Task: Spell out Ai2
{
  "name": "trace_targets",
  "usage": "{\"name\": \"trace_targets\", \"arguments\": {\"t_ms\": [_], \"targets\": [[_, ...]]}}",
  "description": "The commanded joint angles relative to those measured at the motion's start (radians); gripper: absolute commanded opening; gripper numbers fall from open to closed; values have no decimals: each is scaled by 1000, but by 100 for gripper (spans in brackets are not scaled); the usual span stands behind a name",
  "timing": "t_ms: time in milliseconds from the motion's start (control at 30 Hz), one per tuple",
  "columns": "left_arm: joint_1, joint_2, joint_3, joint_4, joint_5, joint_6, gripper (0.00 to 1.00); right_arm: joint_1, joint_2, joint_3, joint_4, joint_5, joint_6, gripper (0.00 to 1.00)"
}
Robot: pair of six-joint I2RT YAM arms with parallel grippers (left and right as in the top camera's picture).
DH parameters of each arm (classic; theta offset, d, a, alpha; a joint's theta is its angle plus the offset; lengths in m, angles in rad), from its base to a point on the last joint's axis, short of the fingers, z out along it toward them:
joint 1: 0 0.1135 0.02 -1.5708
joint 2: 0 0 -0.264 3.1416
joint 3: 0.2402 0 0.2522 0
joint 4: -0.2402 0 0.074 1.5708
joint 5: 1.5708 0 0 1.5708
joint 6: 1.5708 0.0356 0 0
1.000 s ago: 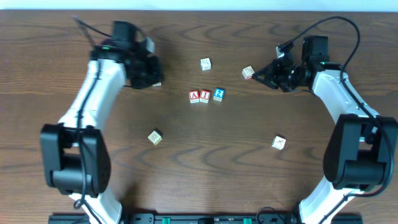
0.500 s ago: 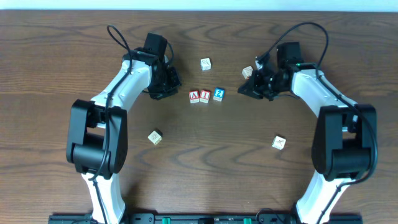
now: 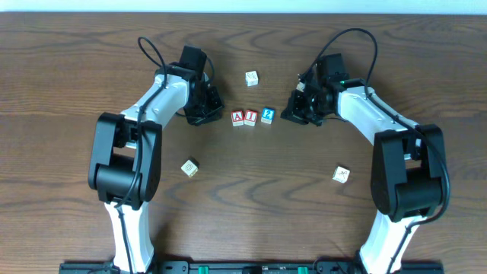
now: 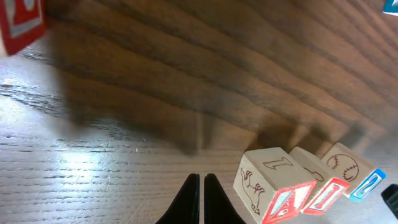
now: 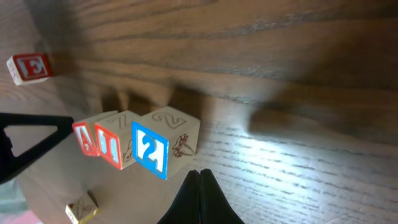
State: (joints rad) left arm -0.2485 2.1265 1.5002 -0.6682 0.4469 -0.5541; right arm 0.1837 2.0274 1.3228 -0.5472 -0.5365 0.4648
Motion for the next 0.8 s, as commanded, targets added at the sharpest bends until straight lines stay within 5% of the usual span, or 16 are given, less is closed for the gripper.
{"name": "trace_targets", "arguments": {"t_ms": [0, 767], "targets": [[8, 9, 3, 4, 24, -11, 5, 3, 34, 7, 13, 33, 29, 1], [0, 12, 3, 49, 45, -79, 6, 27, 68, 7, 147, -23, 55, 1]]}}
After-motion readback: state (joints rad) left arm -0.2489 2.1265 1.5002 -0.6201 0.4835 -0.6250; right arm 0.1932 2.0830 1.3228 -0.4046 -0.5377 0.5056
